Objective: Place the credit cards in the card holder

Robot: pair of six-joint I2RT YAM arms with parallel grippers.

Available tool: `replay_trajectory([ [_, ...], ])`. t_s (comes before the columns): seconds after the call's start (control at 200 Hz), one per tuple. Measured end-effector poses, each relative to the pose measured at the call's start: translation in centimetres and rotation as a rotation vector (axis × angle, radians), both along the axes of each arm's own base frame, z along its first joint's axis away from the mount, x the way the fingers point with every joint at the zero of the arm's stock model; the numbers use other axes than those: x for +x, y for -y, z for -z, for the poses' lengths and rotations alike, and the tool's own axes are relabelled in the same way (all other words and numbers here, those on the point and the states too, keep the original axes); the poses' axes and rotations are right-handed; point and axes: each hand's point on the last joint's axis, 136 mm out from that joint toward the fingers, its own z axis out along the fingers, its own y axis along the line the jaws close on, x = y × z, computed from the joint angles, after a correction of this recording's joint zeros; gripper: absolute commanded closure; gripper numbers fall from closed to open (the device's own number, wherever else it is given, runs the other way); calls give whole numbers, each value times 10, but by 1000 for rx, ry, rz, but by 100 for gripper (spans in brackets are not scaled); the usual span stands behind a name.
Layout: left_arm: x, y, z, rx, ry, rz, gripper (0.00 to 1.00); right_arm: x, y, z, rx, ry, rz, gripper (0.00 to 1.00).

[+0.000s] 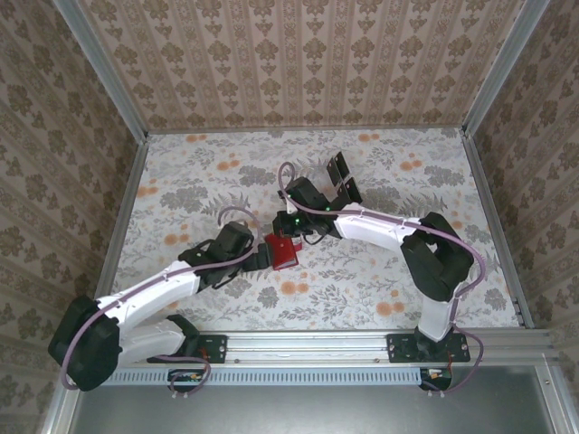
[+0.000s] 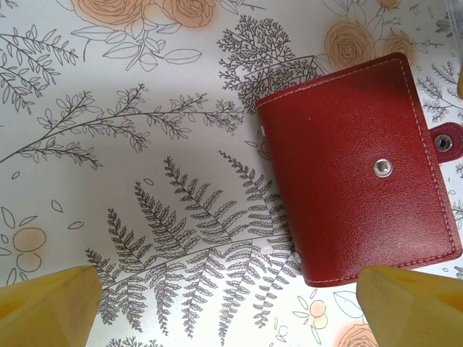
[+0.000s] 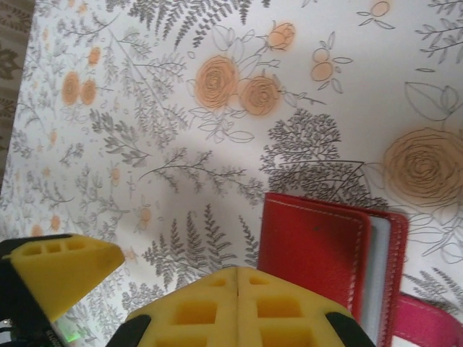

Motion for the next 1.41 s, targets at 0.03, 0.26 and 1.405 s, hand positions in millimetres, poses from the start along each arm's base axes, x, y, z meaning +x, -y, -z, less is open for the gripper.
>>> replay_trajectory([
  [0.03,-1,0,2,6,-2,-3,0,1,0,1,-6,-1,-4,100],
  [0.26,-2,-1,6,35,4,-23,0,8,-4,17,-42,-14,-22,100],
  [1.405,-19,7,21,134,-6,17,0,8,-5,68,-55,-102,-30,100],
])
